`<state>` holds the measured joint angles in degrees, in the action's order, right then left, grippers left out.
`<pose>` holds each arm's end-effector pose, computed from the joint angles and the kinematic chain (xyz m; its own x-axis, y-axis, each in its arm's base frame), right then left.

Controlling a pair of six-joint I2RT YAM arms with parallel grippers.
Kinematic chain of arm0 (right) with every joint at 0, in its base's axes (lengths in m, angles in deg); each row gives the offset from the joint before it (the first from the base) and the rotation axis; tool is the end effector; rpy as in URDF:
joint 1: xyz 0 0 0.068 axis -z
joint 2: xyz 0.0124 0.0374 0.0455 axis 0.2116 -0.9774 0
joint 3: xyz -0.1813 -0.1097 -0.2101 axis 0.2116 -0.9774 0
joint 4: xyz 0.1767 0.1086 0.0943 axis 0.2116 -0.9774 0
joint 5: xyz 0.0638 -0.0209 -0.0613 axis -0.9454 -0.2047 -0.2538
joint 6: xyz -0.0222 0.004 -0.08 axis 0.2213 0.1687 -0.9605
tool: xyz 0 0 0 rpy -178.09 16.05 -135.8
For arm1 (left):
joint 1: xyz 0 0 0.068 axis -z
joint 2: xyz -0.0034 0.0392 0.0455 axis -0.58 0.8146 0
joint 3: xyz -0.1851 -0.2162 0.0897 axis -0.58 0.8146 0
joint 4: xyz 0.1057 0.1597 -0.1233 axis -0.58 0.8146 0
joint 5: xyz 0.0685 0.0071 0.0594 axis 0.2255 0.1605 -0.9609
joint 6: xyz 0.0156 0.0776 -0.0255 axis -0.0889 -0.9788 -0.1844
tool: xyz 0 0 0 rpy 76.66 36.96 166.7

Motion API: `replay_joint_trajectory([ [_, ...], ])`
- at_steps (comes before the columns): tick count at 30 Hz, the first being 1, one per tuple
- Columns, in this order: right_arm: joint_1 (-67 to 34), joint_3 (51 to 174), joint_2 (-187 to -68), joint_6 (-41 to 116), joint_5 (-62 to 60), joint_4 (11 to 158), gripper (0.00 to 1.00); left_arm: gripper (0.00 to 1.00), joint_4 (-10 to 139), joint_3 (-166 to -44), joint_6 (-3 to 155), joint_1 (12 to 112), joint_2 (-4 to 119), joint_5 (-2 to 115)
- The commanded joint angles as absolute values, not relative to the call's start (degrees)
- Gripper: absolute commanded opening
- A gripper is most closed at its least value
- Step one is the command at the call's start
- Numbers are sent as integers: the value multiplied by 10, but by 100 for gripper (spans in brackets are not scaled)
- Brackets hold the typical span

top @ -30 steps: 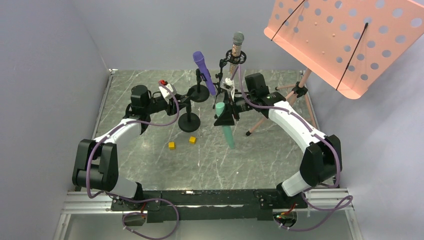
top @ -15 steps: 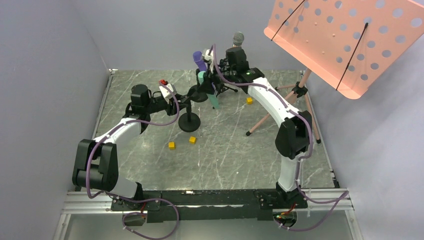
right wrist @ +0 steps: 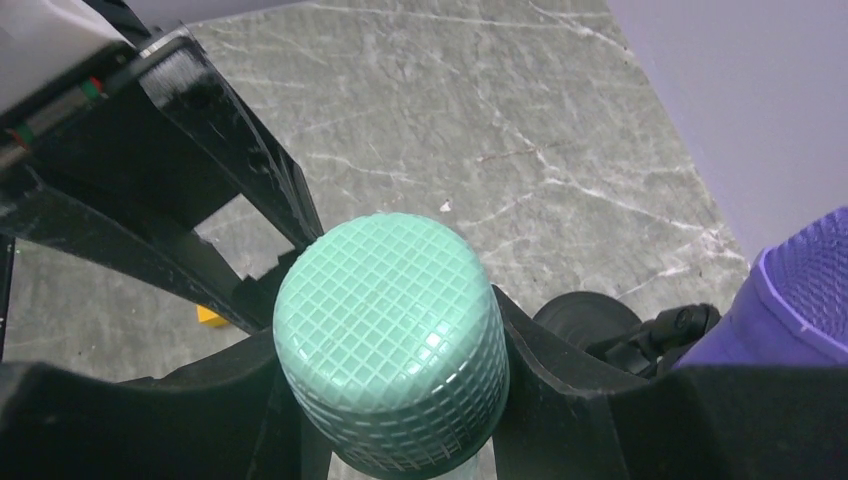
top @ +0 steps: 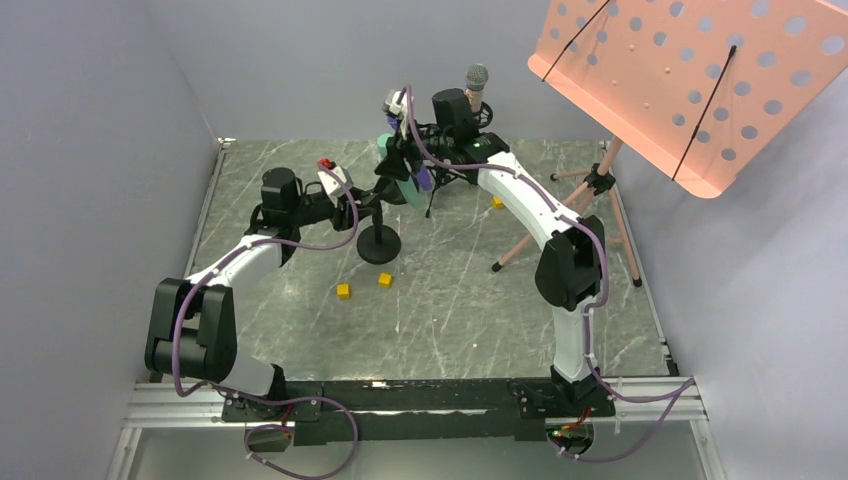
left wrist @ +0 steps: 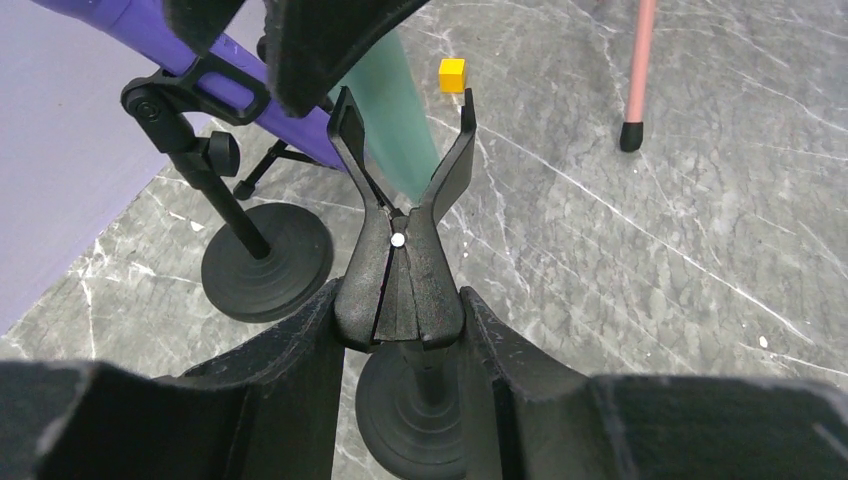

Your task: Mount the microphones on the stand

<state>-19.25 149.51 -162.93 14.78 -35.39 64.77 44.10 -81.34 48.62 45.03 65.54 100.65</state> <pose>0.3831 0.2915 0.3676 -0.0809 -0.2899 -0.9536 -0.9705 0.2411 0.0091 0.2946 -0.1081 0.3070 0.0344 0.1625 -0.9861 0.8894 0.4451 0.1044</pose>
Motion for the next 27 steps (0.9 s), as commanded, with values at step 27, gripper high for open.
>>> replay_joint_trajectory([
  [27, -228, 1422, -1582, 146, -483, 710, 12, 19, 355, -791, 564, 444, 641, 1055],
])
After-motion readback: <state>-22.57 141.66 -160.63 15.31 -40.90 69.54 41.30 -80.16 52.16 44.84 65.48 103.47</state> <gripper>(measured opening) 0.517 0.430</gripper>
